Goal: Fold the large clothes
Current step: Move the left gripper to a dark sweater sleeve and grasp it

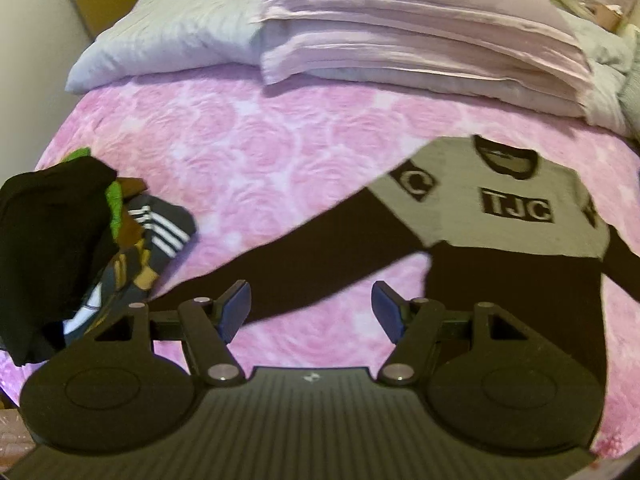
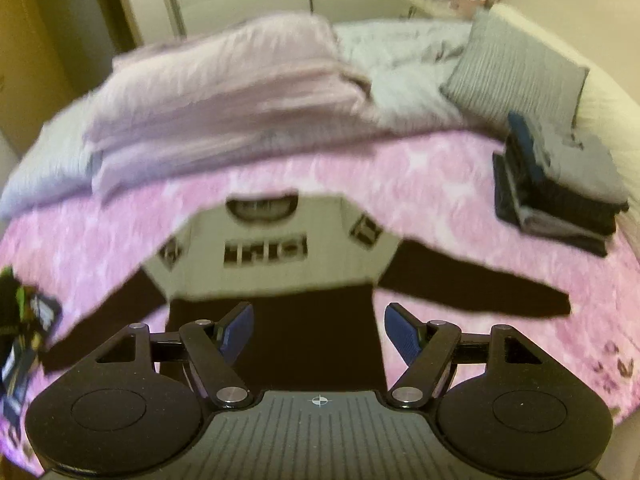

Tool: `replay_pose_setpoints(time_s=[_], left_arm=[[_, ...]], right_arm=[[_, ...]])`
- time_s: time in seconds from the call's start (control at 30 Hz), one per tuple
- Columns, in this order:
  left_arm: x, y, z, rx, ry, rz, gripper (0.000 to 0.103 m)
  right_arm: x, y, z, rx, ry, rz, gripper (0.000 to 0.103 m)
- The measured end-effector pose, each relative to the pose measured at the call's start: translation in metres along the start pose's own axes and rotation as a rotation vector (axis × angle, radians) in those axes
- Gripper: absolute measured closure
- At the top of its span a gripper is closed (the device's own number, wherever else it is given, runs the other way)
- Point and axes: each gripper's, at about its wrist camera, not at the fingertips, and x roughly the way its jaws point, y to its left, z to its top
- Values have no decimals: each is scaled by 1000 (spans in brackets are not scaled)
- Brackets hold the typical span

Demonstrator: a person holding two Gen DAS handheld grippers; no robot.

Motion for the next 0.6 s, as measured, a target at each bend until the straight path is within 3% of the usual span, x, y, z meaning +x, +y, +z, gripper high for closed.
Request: replay_pose_setpoints(time_s=[0.23,0.5,0.6], left_arm=[[20,49,-3,-128,-19,-35,40],[40,87,-27,-296,-24,-105,40],[51,97,-41,-358,-36,-114,34]], right_arm=[[17,-21,9,96,2,-3,33],[35,-17,19,78,3,26,33],[45,-17,21,71,3,47,33]])
